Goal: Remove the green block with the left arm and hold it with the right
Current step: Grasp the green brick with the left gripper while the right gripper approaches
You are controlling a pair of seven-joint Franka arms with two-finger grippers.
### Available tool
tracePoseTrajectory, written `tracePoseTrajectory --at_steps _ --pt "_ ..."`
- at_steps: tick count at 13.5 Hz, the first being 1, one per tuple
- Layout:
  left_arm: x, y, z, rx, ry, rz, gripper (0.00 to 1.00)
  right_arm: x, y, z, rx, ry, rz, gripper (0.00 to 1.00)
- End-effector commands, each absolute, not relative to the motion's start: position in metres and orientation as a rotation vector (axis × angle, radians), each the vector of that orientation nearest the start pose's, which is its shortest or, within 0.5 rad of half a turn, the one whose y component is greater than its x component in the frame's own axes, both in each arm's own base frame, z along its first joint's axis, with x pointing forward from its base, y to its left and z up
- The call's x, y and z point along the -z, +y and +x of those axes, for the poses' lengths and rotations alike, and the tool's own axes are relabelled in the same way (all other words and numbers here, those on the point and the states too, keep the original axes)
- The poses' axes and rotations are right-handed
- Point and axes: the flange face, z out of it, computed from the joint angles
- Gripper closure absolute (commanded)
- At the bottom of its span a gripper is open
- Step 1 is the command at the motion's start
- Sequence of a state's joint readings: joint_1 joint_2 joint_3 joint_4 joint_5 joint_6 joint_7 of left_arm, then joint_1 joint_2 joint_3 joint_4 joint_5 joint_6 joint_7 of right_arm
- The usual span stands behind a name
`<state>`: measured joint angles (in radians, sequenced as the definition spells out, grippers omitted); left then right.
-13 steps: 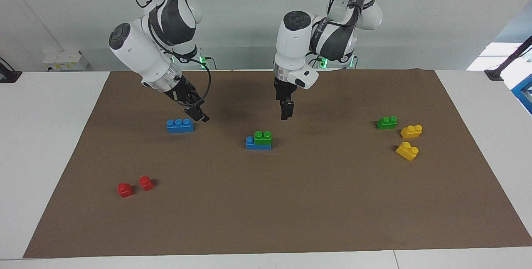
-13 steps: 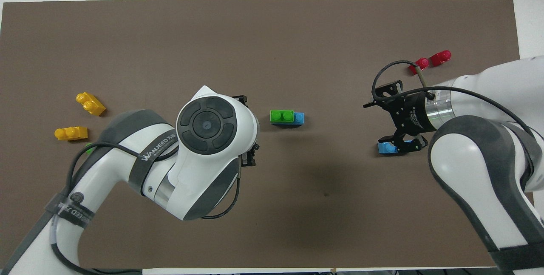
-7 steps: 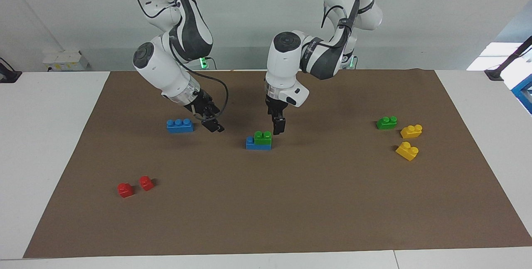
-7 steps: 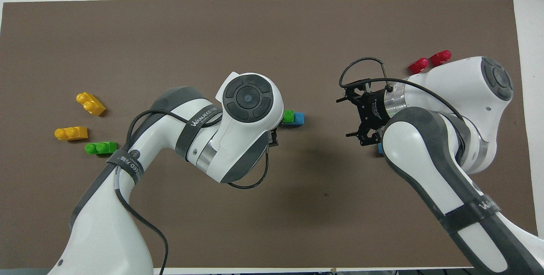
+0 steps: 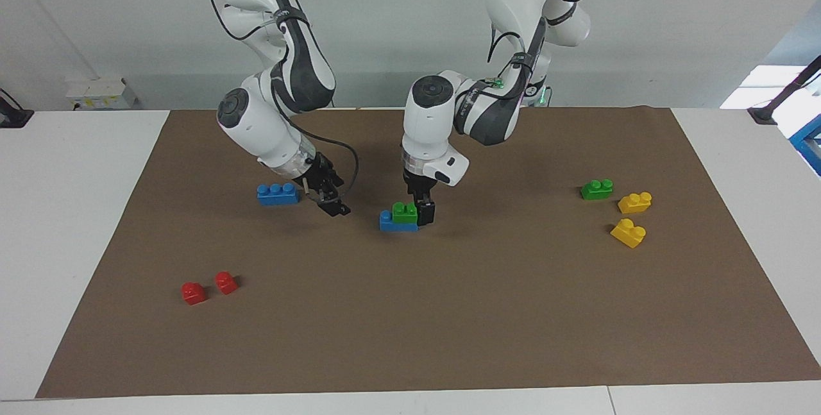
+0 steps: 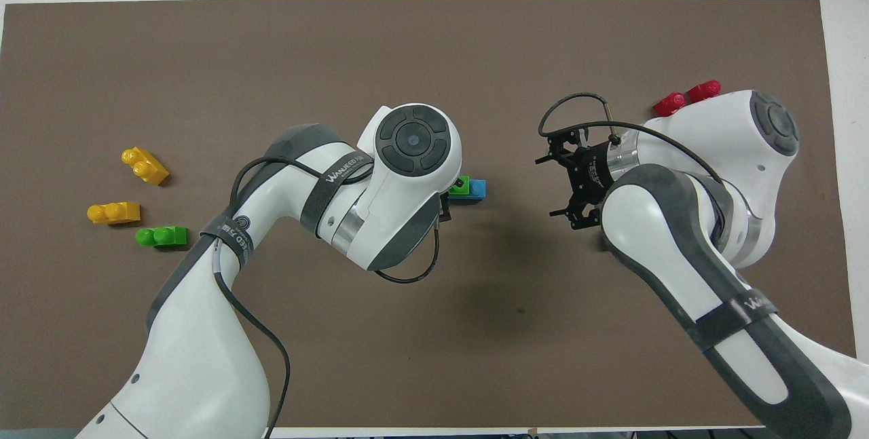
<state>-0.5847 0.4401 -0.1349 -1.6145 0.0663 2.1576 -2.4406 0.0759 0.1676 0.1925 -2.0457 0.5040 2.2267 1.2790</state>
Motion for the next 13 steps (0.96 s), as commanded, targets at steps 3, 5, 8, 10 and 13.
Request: tracePoseTrajectory --at_steps 3,5,8,10,13 --pt "-0.369 -0.455 0.517 -0.034 2.283 1.986 0.0 -0.353 0.162 0.556 -0.454 1.908 -1.955 0.09" --pt "-0.359 -0.452 0.514 -0.038 2.287 1.994 0.0 -0.345 0.164 0.556 -0.444 1.922 -1.946 0.09" --pt "-0.351 -0.45 0.511 -0.037 2.29 2.0 0.0 -0.329 0.171 0.557 -0.432 1.919 -1.957 0.08" --pt "-0.35 -0.448 0.513 -0.043 2.291 1.997 0.0 -0.327 0.181 0.553 -0.412 1.861 -2.006 0.08" --pt "-0.347 -0.448 0.51 -0.046 2.286 1.998 0.0 -0.317 0.181 0.55 -0.397 1.837 -2.036 0.07"
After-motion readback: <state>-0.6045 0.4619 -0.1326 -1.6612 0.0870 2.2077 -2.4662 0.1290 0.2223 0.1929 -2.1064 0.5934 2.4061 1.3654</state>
